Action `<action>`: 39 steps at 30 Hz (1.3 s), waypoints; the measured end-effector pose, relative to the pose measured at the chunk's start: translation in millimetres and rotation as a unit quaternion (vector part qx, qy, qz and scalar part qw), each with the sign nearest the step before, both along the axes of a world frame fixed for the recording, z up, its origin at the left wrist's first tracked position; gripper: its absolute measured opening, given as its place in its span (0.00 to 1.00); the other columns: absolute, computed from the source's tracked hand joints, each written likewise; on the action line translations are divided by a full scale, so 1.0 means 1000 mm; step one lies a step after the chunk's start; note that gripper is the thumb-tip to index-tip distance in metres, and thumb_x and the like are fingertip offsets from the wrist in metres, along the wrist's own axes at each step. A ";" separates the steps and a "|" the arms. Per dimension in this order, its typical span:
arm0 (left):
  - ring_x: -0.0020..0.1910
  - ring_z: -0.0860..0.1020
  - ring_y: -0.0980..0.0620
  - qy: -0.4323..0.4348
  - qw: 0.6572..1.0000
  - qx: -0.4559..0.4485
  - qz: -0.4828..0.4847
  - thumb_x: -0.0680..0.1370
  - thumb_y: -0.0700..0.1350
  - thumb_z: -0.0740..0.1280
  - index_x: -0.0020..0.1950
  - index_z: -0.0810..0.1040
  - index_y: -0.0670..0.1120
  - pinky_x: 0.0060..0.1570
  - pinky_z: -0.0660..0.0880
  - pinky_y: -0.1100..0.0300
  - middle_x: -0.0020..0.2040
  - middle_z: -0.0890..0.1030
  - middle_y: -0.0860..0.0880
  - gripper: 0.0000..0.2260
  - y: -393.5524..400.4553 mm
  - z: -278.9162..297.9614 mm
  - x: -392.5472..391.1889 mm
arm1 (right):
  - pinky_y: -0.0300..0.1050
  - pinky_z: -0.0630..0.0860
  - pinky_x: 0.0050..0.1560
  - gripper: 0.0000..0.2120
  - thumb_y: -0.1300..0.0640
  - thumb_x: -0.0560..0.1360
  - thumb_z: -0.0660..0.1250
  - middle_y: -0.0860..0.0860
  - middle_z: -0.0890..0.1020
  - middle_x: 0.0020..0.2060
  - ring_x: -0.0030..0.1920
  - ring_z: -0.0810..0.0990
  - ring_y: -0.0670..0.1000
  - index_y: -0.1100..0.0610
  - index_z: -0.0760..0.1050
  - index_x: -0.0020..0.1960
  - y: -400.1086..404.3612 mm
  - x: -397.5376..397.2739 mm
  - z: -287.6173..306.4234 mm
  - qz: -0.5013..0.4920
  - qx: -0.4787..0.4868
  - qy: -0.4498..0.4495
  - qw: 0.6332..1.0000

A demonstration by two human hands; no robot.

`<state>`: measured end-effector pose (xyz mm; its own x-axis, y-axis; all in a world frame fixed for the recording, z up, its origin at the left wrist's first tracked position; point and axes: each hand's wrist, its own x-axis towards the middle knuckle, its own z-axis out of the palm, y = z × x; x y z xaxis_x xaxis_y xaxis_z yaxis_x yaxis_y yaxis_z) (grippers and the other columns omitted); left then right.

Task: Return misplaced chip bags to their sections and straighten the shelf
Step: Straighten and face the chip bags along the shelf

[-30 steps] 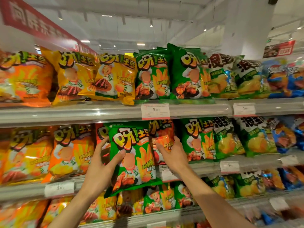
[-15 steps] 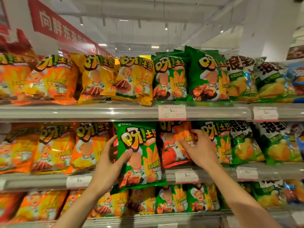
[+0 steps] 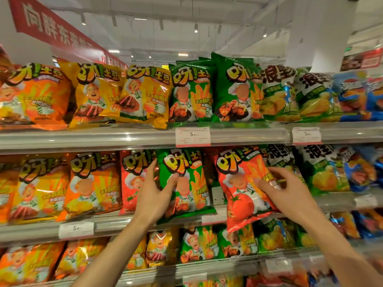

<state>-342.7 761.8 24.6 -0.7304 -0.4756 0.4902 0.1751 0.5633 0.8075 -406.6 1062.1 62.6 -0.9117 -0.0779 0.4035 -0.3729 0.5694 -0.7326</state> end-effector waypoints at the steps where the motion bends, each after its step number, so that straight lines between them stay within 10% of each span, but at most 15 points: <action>1: 0.65 0.71 0.56 -0.002 1.000 -0.002 0.008 0.77 0.60 0.68 0.80 0.57 0.51 0.64 0.69 0.57 0.66 0.72 0.57 0.36 0.005 0.003 -0.009 | 0.46 0.69 0.49 0.28 0.39 0.71 0.71 0.49 0.76 0.58 0.53 0.74 0.48 0.50 0.73 0.67 0.009 0.003 -0.001 -0.007 -0.004 -0.004 1.000; 17: 0.52 0.81 0.46 -0.121 0.983 -0.136 0.010 0.79 0.63 0.60 0.77 0.60 0.44 0.47 0.80 0.53 0.59 0.81 0.45 0.34 0.024 -0.001 -0.076 | 0.38 0.68 0.49 0.24 0.42 0.74 0.70 0.45 0.73 0.58 0.54 0.72 0.42 0.45 0.69 0.67 0.047 0.023 -0.022 0.001 -0.059 -0.049 0.997; 22: 0.67 0.72 0.49 -0.049 0.988 -0.147 0.018 0.79 0.61 0.64 0.79 0.58 0.48 0.60 0.71 0.60 0.72 0.68 0.46 0.34 0.040 0.002 -0.032 | 0.35 0.70 0.46 0.22 0.41 0.74 0.69 0.43 0.76 0.56 0.46 0.77 0.37 0.44 0.69 0.65 0.035 0.025 -0.025 0.041 -0.087 -0.050 0.994; 29: 0.51 0.82 0.64 -0.057 0.984 0.063 -0.155 0.74 0.68 0.61 0.74 0.62 0.63 0.50 0.80 0.62 0.62 0.78 0.58 0.29 0.046 0.006 0.030 | 0.29 0.70 0.45 0.23 0.40 0.72 0.68 0.39 0.75 0.59 0.53 0.74 0.33 0.41 0.70 0.66 -0.017 0.030 -0.038 0.137 -0.125 -0.068 0.980; 33: 0.51 0.79 0.70 -0.078 0.982 0.097 -0.140 0.73 0.66 0.64 0.74 0.60 0.64 0.45 0.75 0.74 0.62 0.76 0.60 0.32 0.012 0.004 0.059 | 0.29 0.73 0.41 0.25 0.38 0.71 0.68 0.37 0.76 0.58 0.48 0.77 0.29 0.41 0.69 0.65 -0.070 0.040 -0.042 0.219 -0.121 -0.084 0.964; 36: 0.62 0.77 0.62 -0.071 0.987 0.100 -0.101 0.71 0.65 0.72 0.75 0.60 0.62 0.59 0.76 0.62 0.66 0.76 0.59 0.36 -0.025 -0.001 0.089 | 0.26 0.73 0.40 0.24 0.39 0.70 0.70 0.40 0.79 0.55 0.46 0.80 0.33 0.43 0.70 0.63 -0.118 0.054 -0.045 0.274 -0.126 -0.100 0.948; 39: 0.47 0.81 0.64 -0.055 0.991 0.105 -0.066 0.73 0.56 0.73 0.72 0.64 0.62 0.46 0.77 0.67 0.53 0.81 0.63 0.31 -0.067 -0.008 0.120 | 0.39 0.77 0.50 0.30 0.30 0.63 0.71 0.42 0.79 0.55 0.50 0.81 0.41 0.40 0.70 0.61 -0.169 0.067 -0.051 0.311 -0.102 -0.105 0.939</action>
